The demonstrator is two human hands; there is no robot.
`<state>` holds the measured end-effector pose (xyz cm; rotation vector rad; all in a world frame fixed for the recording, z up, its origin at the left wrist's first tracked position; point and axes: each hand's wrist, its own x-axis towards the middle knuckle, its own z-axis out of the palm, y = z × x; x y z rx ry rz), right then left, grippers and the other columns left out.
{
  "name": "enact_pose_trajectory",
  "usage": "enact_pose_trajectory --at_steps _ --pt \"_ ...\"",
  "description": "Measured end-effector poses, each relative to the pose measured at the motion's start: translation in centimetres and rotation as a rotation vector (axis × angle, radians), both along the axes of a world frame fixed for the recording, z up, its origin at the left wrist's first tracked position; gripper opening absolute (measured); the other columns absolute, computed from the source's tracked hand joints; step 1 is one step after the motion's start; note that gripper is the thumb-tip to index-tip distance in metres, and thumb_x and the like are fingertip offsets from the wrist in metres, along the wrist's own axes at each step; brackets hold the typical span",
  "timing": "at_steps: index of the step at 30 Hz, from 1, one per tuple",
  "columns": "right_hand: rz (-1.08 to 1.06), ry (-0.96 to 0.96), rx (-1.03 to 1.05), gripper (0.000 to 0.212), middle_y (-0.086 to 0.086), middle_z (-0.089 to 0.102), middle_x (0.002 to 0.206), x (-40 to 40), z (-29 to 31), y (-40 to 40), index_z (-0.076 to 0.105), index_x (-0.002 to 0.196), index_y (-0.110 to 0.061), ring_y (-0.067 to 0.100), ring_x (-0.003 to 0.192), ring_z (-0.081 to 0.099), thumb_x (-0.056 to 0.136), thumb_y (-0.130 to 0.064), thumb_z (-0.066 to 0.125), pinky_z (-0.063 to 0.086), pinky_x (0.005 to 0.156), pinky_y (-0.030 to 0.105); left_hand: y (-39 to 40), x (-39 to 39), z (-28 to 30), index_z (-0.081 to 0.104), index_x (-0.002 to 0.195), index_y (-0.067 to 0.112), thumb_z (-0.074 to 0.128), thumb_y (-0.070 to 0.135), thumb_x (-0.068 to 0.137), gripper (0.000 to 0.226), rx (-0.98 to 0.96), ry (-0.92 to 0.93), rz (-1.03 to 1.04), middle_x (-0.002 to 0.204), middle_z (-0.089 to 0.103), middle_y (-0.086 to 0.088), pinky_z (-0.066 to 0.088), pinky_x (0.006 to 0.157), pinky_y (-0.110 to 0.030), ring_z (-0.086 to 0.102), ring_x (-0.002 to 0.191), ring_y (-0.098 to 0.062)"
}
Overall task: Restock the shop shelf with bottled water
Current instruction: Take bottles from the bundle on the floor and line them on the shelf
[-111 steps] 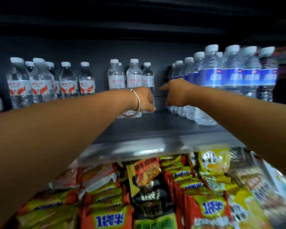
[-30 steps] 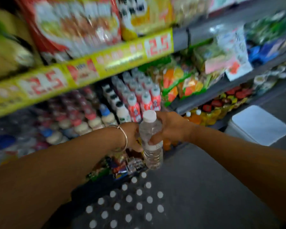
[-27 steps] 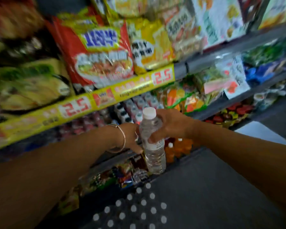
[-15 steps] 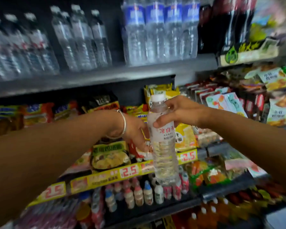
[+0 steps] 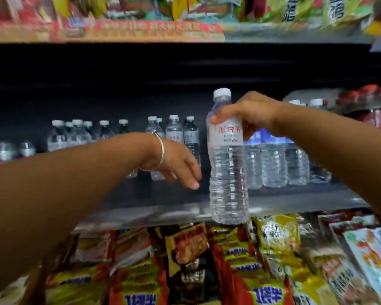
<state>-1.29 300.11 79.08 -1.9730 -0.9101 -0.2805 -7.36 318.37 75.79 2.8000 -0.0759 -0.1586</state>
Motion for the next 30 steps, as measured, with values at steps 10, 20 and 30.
enact_pose_trajectory --at_steps 10,20,30 --pt "-0.164 0.024 0.051 0.036 0.011 0.07 0.078 6.6 3.6 11.2 0.066 0.089 -0.006 0.022 0.064 0.068 0.067 -0.032 0.08 0.054 0.059 0.028 9.8 7.6 1.8 0.065 0.087 0.017 0.071 0.017 0.079 0.01 -0.053 -0.13 -0.004 0.079 0.065 0.006 0.05 0.073 -0.024 0.061 0.079 -0.007" --pt "-0.313 0.111 -0.001 0.038 0.015 0.065 0.09 13.7 1.1 16.9 0.059 0.084 -0.003 0.024 0.066 0.063 0.068 -0.027 0.082 0.055 0.051 0.028 12.1 14.9 -1.7 0.057 0.12 0.021 0.066 0.019 0.084 0.037 -0.021 -0.099 -0.11 0.109 0.066 -0.005 0.051 0.087 -0.033 0.06 0.09 -0.013" --pt "-0.363 0.1 -0.009 0.034 0.017 0.067 0.099 16.9 0.9 18.5 0.053 0.089 -0.005 0.028 0.09 0.067 0.077 -0.029 0.076 0.058 0.078 0.036 12.0 17.9 -3.1 0.041 0.137 0.017 0.065 0.018 0.086 0.056 -0.037 -0.112 -0.116 0.127 0.055 -0.008 0.053 0.09 -0.032 0.06 0.077 -0.012"
